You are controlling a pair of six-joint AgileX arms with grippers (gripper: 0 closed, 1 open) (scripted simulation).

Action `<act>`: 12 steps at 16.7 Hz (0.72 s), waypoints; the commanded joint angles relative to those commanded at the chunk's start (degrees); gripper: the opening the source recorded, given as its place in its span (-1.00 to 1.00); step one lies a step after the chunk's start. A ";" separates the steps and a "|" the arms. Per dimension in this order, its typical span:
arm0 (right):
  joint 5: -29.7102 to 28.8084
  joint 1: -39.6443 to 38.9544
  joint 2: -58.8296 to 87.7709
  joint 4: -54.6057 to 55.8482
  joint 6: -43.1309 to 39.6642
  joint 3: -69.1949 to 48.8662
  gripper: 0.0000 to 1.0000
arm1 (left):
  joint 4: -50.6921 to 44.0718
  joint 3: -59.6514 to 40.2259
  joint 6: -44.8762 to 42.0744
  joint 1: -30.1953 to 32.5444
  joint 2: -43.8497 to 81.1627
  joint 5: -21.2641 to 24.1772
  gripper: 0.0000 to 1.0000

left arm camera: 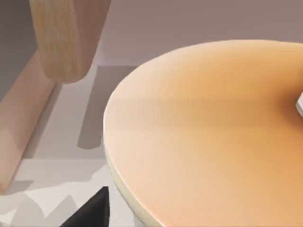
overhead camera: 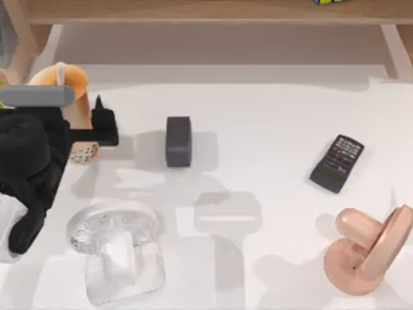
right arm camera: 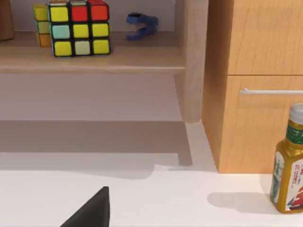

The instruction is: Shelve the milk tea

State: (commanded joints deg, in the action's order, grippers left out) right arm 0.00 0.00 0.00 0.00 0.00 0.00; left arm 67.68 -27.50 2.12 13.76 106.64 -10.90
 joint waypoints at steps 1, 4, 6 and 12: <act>0.00 0.00 0.00 0.00 0.00 0.00 1.00 | 0.00 0.00 0.00 0.00 0.00 0.00 1.00; 0.00 0.00 0.00 0.00 0.00 0.00 1.00 | 0.00 0.00 0.00 0.00 0.00 0.00 0.85; 0.00 0.00 0.00 0.00 0.00 0.00 1.00 | 0.00 0.00 0.00 0.00 0.00 0.00 0.55; 0.00 0.00 0.00 0.00 0.00 0.00 1.00 | 0.00 0.00 0.00 0.00 0.00 0.00 -0.36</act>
State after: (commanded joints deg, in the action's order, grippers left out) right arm 0.00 0.00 0.00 0.00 0.00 0.00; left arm 67.68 -27.50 2.12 13.76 106.64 -10.90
